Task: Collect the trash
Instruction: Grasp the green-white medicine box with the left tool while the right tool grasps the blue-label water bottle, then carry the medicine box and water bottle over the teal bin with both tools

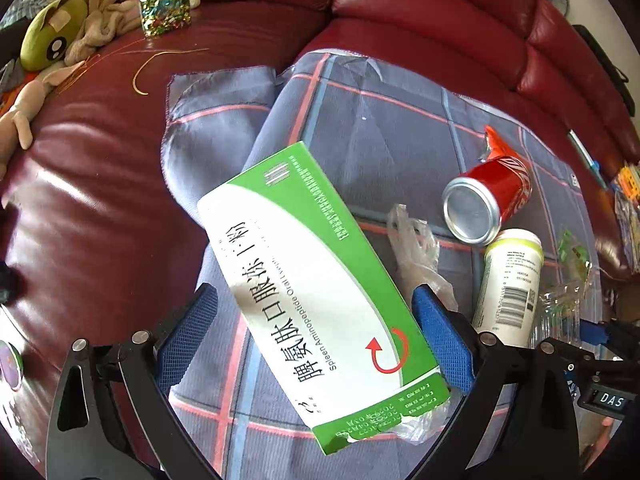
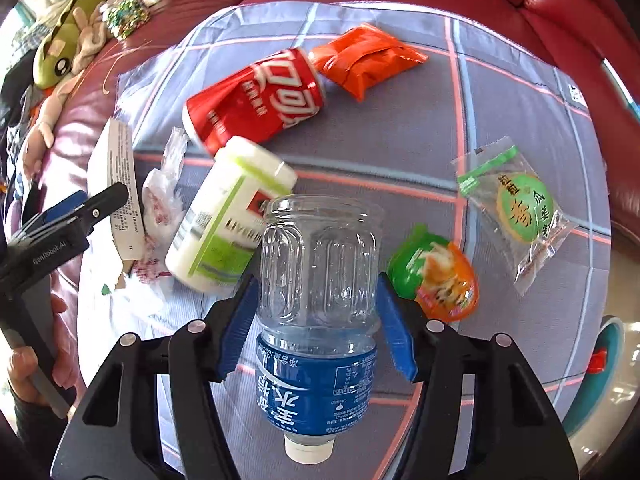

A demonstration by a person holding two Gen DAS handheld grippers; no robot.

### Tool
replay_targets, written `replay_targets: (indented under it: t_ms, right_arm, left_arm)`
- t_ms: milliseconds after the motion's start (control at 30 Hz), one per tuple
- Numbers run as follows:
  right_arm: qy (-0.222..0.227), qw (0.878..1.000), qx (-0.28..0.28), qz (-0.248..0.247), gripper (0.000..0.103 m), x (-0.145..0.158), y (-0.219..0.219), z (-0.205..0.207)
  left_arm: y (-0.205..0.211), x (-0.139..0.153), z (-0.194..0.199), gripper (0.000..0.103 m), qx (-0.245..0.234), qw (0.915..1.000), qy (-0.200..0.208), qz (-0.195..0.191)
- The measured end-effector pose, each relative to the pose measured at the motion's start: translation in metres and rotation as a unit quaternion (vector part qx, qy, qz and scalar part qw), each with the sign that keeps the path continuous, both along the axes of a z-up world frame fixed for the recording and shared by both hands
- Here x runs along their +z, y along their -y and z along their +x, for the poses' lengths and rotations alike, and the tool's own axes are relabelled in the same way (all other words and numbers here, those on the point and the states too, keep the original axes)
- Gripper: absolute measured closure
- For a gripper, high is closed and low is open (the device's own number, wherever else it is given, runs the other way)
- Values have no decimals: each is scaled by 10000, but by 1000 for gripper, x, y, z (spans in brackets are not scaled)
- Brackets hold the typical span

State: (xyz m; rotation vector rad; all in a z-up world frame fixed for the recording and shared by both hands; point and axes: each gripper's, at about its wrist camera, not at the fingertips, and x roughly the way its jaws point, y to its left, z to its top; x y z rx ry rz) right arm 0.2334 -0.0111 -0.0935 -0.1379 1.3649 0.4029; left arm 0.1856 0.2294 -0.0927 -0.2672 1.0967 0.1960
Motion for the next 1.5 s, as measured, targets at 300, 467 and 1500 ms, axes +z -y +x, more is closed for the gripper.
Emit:
replay_targets:
  t_ms: [300, 467, 1500]
  right_arm:
    - [-59, 9999, 91, 22, 46, -1, 7, -22]
    - [-81, 9999, 75, 18, 46, -1, 14, -26]
    - [633, 9937, -632, 673, 48, 55, 89, -31]
  left_arm:
    - [-13, 4, -11, 5, 283, 9995, 54, 117]
    - [-17, -16, 4, 5, 303, 9992, -216, -143]
    - [133, 82, -34, 27, -1793, 9779, 1047, -237]
